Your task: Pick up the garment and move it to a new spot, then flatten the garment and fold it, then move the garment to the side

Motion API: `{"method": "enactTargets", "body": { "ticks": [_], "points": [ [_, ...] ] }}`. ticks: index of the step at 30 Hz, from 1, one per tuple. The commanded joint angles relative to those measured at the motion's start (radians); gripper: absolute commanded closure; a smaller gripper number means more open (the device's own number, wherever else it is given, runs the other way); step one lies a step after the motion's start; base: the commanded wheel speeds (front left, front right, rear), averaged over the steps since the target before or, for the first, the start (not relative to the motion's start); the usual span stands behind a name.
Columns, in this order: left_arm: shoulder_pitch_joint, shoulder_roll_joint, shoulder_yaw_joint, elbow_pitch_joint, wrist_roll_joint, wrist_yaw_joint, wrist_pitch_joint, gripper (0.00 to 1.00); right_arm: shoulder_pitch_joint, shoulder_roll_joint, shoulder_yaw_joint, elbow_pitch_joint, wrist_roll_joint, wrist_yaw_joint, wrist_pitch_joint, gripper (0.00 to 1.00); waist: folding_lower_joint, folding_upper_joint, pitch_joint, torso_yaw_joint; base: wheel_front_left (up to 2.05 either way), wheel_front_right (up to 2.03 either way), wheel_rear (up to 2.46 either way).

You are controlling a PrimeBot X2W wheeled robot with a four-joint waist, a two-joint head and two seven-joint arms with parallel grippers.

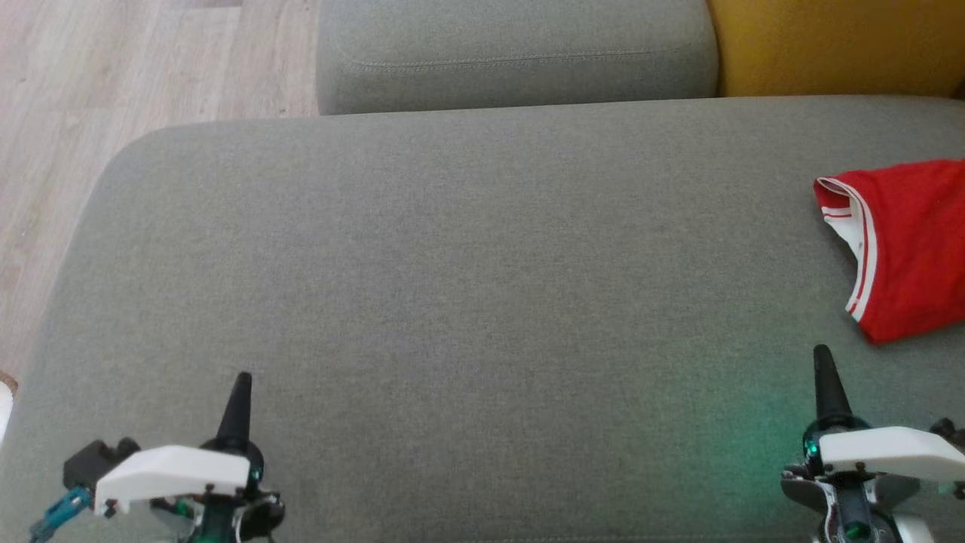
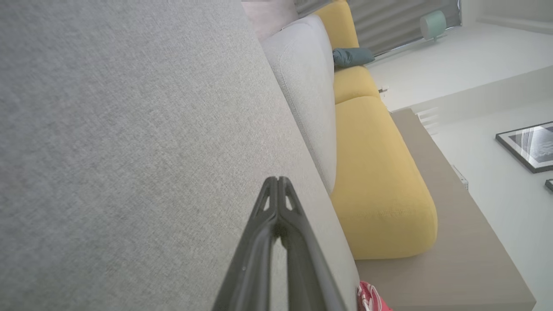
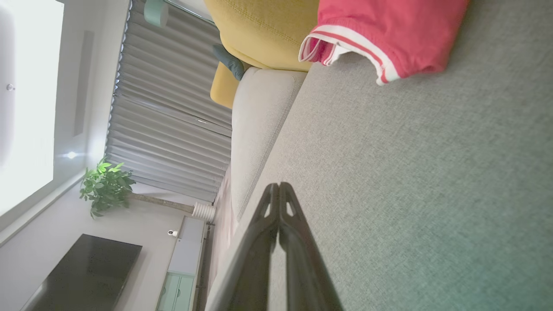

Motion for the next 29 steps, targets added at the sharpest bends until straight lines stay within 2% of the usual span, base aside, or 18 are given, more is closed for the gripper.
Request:
{"method": "enactTargets", "body": {
  "ticks": [1, 29],
  "points": [
    [-0.065, 0.003, 0.039, -0.040, -0.026, -0.010, 0.006, 1.00, -0.062, -0.010, 0.009, -0.040, 0.031, 0.005, 0.011, 1.00, 0.0000, 0.0000, 0.000, 0.000, 0.00, 0.00, 0.00],
    [-0.098, 0.002, 0.121, -0.058, -0.312, -0.058, 0.087, 1.00, -0.085, -0.010, -0.030, -0.061, 0.341, 0.006, 0.079, 1.00, 0.0000, 0.0000, 0.004, -0.002, 0.00, 0.00, 0.00]
  ]
}}
